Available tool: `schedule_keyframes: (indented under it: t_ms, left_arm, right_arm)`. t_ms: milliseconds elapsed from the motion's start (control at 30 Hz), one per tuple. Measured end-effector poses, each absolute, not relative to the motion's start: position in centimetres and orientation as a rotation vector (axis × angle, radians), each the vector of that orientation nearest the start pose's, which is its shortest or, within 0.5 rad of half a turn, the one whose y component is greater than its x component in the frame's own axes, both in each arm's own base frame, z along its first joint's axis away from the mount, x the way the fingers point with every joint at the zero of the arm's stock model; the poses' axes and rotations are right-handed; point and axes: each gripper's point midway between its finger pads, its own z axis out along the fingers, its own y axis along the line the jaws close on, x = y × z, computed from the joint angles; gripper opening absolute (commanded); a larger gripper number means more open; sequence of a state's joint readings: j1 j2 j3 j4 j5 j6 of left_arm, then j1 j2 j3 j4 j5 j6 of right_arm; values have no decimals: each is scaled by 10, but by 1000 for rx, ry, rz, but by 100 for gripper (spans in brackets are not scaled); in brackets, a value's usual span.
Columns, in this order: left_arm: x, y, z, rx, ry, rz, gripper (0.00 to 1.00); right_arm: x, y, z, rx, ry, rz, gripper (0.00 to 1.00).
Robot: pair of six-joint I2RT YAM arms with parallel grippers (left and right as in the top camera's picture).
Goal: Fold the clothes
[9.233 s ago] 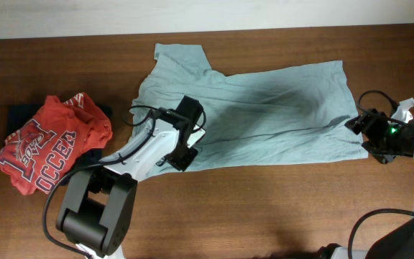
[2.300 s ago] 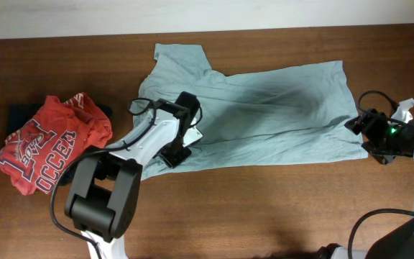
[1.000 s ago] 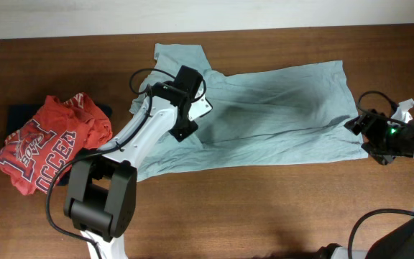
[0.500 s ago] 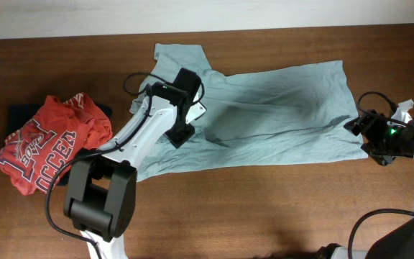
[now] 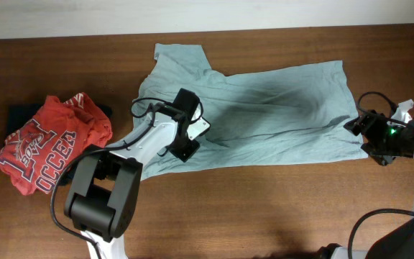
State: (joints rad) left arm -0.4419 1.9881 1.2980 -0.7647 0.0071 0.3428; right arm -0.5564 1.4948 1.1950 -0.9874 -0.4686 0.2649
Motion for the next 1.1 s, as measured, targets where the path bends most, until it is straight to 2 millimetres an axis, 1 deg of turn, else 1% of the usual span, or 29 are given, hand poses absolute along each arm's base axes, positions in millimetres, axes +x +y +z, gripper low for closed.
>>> schedule_keyframes:
  t_ms: [133, 233, 400, 467, 533, 600, 667, 733, 800, 867, 900, 933, 1033, 1100]
  left_arm:
    - [366, -164, 3, 1117, 2727, 59, 1]
    - [385, -160, 8, 1073, 2663, 149, 2]
    - [413, -159, 17, 1004, 2566, 236, 4]
    - [429, -160, 25, 957, 2505, 269, 7]
    - [440, -155, 32, 916, 2470, 323, 9]
    - [449, -147, 41, 877, 2452, 391, 17]
    - [459, -139, 55, 841, 2434, 459, 23]
    - [466, -136, 69, 825, 2429, 495, 24]
    - [460, -133, 81, 859, 2479, 512, 25]
    - [447, -135, 89, 911, 2538, 486, 24]
    - [440, -138, 92, 944, 2568, 458, 23]
    - [433, -142, 92, 971, 2590, 425, 18]
    - [403, -147, 85, 1020, 2700, 337, 10]
    - [391, -151, 76, 1001, 2750, 288, 8]
  right_arm:
    - [309, -101, 143, 1007, 2547, 590, 79]
    - [309, -101, 143, 1006, 2547, 589, 79]
    - [309, -101, 143, 1007, 2547, 590, 79]
    - [309, -101, 143, 1008, 2547, 589, 79]
    - [308, -100, 143, 1008, 2548, 590, 79]
    - [308, -100, 143, 1009, 2550, 591, 79]
    - [308, -100, 143, 1010, 2551, 591, 79]
    - [307, -100, 143, 1012, 2552, 592, 79]
    - [307, -100, 143, 1011, 2552, 592, 79]
    - [307, -100, 143, 1012, 2553, 592, 79]
    - [307, -100, 143, 1012, 2553, 592, 79]
    - [307, -100, 143, 1012, 2552, 592, 79]
    - [307, -100, 143, 1012, 2552, 592, 79]
    - [307, -100, 143, 1012, 2552, 592, 79]
